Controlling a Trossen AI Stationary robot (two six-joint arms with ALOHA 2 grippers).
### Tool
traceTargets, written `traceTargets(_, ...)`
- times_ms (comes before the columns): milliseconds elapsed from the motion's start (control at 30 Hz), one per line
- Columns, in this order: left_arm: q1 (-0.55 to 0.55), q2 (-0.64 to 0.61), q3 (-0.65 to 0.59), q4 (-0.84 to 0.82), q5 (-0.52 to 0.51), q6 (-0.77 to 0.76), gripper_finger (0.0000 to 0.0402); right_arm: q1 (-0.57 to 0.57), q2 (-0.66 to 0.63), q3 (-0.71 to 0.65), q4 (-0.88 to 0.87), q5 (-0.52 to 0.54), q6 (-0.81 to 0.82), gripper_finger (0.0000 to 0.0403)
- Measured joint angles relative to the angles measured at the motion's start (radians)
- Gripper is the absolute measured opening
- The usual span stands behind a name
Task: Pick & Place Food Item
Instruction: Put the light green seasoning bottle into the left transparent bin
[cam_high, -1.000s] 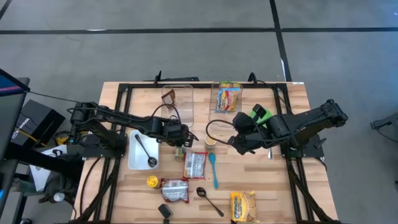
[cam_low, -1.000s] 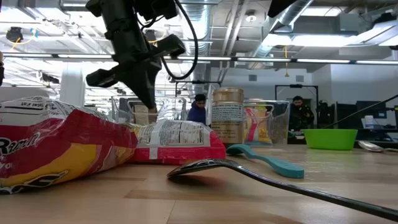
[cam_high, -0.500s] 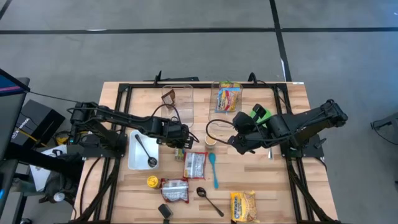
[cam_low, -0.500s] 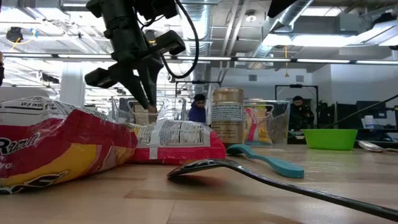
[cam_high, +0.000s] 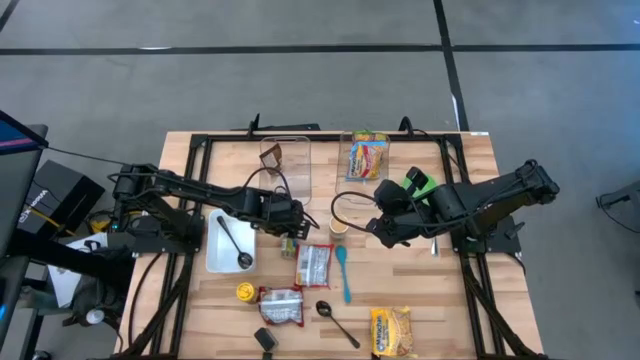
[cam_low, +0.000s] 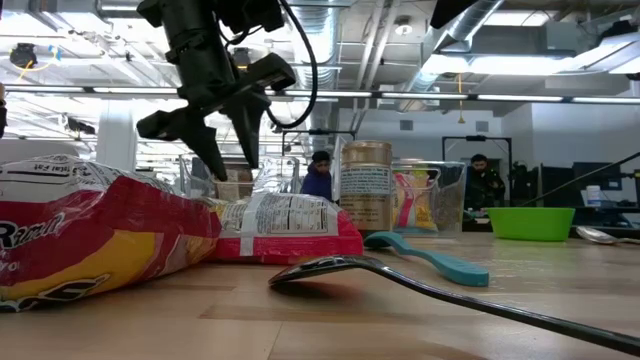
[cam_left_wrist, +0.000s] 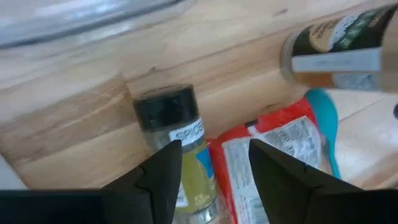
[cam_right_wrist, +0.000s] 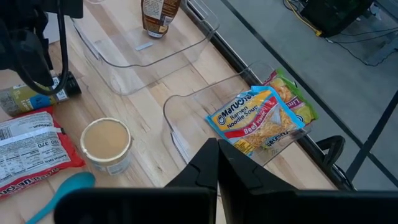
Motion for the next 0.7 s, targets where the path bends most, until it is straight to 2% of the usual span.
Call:
traceTargets(367, 0.000, 0.000, 0.000, 0.167, -0.010, 0.000, 0.0182, 0.000, 0.000, 0.000, -0.002, 0.000, 0.000, 0.0000)
traceTargets(700, -0.012, 0.000, 0.001, 0.221, 0.001, -0.040, 0.0161, 0.000, 0.000, 0.000, -0.020, 0.000, 0.000, 0.0000)
